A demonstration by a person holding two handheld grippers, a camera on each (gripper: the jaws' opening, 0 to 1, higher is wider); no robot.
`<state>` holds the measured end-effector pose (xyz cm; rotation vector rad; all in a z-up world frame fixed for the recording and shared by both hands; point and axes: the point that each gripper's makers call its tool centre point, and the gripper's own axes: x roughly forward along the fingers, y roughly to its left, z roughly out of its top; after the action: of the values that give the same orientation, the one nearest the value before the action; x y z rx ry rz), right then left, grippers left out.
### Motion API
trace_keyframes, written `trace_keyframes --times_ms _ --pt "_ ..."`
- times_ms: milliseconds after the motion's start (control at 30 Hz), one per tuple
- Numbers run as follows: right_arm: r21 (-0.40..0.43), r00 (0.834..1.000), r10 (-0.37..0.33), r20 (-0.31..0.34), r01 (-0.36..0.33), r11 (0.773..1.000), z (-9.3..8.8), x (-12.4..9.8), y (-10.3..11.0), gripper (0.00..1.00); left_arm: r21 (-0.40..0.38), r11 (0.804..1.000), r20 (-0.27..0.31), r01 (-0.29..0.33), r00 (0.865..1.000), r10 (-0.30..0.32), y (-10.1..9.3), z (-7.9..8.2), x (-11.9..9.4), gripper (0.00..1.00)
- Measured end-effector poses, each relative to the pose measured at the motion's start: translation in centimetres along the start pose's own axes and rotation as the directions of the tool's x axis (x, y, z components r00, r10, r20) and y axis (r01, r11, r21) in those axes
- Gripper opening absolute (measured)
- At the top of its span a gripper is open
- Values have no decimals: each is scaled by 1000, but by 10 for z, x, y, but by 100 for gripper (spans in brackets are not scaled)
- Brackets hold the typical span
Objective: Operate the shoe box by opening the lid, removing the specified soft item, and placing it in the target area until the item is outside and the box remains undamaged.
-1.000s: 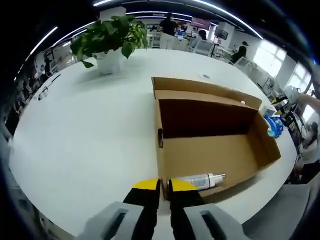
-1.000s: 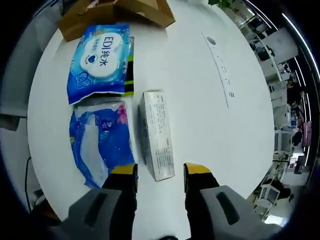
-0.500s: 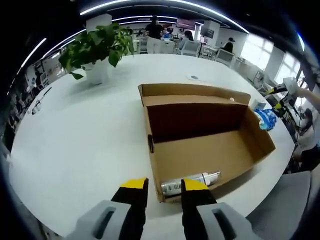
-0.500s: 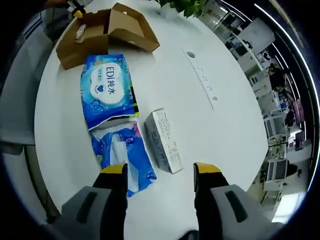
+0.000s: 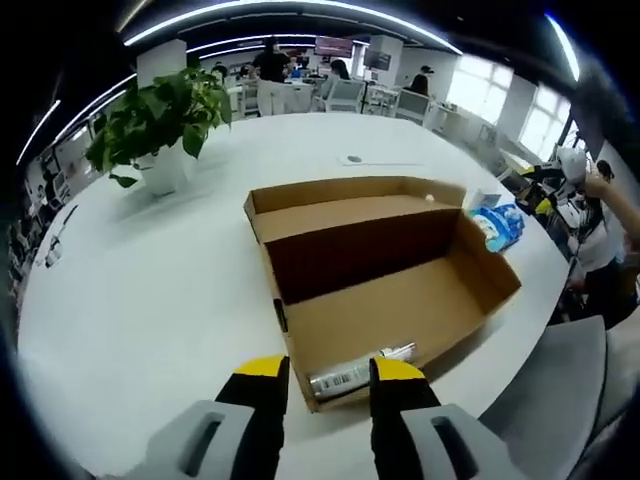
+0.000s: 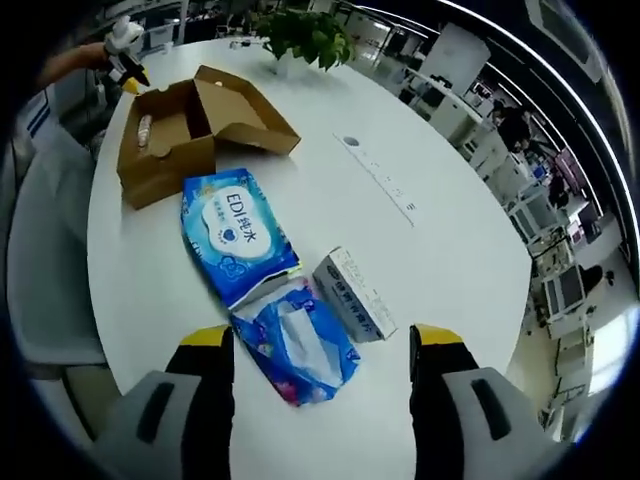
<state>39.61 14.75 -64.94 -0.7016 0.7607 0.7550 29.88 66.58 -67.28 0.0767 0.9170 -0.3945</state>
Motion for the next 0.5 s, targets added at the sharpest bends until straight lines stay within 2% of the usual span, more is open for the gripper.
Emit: trace_keyframes --times_ms 133,233,367,500 --pt "53 999 -16 51 14 999 7 -11 12 73 60 997 -31 43 999 -41 -5 4 2 36" --pt "52 996 -14 89 9 999 11 -17 24 76 130 989 -74 72 995 -63 -10 6 6 36" --pt "128 989 -14 147 -5 992 16 -22 36 79 188 976 -117 109 989 -88 -12 8 11 36" --pt "160 978 -53 202 20 987 22 -28 43 86 273 948 -156 164 980 -124 -17 10 19 35"
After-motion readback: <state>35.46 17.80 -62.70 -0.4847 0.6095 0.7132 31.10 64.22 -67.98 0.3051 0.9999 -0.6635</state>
